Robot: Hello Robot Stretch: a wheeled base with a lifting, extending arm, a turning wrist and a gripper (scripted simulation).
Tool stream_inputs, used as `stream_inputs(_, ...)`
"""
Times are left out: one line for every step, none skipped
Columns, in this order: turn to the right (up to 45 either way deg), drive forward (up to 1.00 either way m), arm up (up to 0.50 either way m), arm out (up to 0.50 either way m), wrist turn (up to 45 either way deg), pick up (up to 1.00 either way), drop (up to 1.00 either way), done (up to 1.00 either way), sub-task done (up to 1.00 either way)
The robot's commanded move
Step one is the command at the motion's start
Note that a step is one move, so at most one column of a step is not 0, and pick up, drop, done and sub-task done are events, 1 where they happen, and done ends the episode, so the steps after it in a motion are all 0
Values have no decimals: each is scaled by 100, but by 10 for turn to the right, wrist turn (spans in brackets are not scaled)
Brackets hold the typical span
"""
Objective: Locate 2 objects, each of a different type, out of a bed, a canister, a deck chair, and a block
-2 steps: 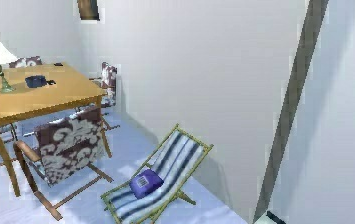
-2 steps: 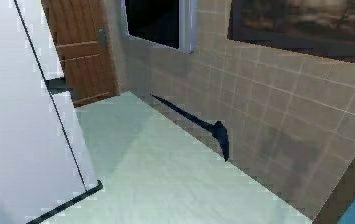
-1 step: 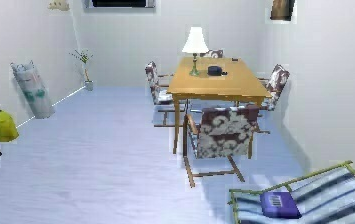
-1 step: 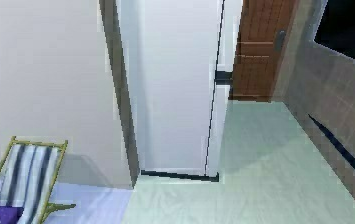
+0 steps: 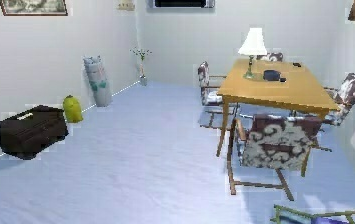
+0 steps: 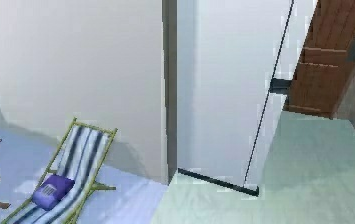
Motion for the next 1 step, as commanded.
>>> stream_inputs(0, 90, 0, 0, 0, 0, 0, 0, 0)
